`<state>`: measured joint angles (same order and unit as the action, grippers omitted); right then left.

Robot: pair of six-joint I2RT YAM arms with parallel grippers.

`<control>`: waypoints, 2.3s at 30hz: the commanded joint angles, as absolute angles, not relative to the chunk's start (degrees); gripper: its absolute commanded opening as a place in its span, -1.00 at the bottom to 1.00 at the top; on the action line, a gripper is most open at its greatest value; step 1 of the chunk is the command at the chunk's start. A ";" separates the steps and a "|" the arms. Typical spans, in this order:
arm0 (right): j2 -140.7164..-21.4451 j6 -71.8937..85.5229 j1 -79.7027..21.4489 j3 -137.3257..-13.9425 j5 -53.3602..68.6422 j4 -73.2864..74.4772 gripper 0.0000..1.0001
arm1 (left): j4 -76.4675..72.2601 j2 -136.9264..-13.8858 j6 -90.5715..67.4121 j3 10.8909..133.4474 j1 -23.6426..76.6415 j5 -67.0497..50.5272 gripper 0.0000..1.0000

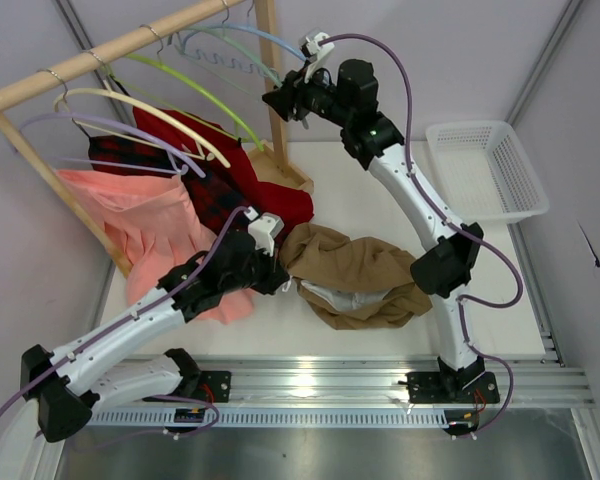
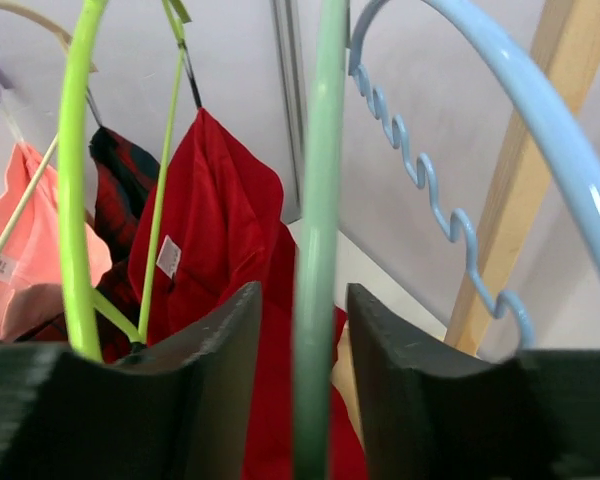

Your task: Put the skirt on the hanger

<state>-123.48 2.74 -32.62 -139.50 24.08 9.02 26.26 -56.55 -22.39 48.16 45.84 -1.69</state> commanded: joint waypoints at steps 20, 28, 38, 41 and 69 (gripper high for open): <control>-120.24 8.78 -33.75 -138.00 16.70 -5.17 -1.00 | 24.44 -53.00 -21.01 45.79 43.59 -1.49 -1.00; -116.90 11.69 -34.10 -138.25 15.99 -9.85 -1.00 | 23.12 -51.16 -20.57 44.30 42.72 -1.76 -1.00; -105.75 5.19 -35.86 -129.66 12.50 -0.44 -1.00 | 22.59 -50.54 -19.60 44.12 40.87 -5.27 -0.99; -101.17 4.48 -35.95 -123.85 11.78 -0.53 -1.00 | 21.71 -51.41 -19.69 44.12 40.87 -6.32 -1.00; -42.91 15.63 -36.04 -76.74 -2.37 33.65 -1.00 | 17.93 -59.15 -17.50 48.34 38.94 -11.52 -1.00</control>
